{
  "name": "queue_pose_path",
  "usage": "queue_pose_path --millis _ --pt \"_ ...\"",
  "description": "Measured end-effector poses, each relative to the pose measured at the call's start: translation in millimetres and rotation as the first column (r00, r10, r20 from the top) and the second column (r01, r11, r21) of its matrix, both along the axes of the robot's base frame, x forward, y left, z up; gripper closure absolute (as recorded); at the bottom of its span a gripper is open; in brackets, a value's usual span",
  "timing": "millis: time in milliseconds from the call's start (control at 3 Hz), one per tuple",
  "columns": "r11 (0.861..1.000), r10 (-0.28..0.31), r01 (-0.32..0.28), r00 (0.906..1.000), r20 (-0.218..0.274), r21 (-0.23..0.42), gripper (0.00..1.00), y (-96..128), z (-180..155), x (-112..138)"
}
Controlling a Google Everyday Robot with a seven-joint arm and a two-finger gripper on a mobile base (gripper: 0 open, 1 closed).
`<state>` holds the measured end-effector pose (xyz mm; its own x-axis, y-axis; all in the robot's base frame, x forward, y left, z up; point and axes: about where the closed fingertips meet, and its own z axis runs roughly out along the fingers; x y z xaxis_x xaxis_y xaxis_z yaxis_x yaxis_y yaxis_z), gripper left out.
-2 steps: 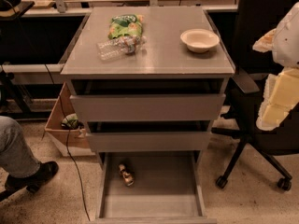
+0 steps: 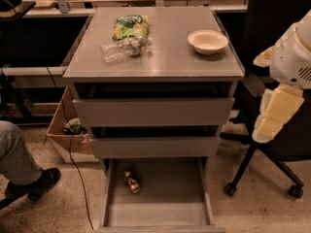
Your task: Pick orange can from bottom drawer and place on counter
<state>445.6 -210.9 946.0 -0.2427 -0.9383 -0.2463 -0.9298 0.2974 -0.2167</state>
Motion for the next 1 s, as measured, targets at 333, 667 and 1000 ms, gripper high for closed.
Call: queue_pose_path --millis 333,667,1000 --pt "0.996 -0.02 0.023 0.9991 -0.036 0.082 0.0 17.0 -50.8 8.3" --pt "0.983 -0.025 0.036 0.9979 -0.06 0.181 0.0 39.6 -103.8 12.3" --pt "0.959 -0.03 0.05 0.9966 -0.076 0.278 0.0 65.7 -152.3 11.8"
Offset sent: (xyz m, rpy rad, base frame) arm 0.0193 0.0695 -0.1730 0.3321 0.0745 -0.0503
